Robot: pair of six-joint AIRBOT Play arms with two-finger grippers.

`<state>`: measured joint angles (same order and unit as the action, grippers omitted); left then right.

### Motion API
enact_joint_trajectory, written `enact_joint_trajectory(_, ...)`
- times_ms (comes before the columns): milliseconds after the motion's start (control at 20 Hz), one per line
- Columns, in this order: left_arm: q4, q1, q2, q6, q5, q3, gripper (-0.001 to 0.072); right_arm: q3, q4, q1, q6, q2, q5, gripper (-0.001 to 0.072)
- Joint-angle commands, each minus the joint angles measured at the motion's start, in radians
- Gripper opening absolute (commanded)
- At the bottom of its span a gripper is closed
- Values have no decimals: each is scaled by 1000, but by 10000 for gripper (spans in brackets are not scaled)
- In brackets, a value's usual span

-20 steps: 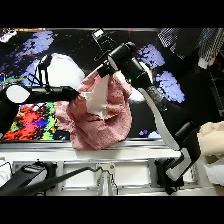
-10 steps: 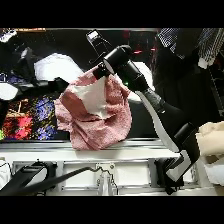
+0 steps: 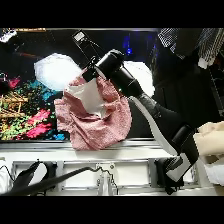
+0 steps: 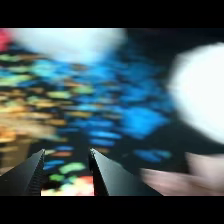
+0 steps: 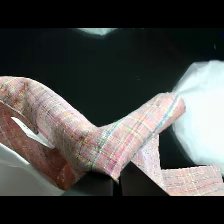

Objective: Fold the clothes and pants, and hang the long-sleeved shirts on hangers.

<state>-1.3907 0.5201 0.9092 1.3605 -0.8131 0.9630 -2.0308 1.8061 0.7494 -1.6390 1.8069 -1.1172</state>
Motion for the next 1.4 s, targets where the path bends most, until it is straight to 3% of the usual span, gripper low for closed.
enact_joint_trajectory(0, -183, 182, 47, 0, 49, 8, 290, 0, -3, 5, 19, 0, 23, 21)
enact_joint_trajectory(200, -225, 275, 211, 0, -29, 56, 288, 0, -6, 5, 36, 1, 57, 21)
enact_joint_trajectory(350, -337, 275, 320, 0, -12, 109, 288, 0, -38, 5, 36, 1, 60, 21)
enact_joint_trajectory(600, -344, 275, 459, 11, 48, 212, 288, 0, -56, 6, 36, 1, 60, 22)
enact_joint_trajectory(1350, -338, 225, 587, 8, 127, 247, 262, 0, -82, 6, 35, 1, 59, 22)
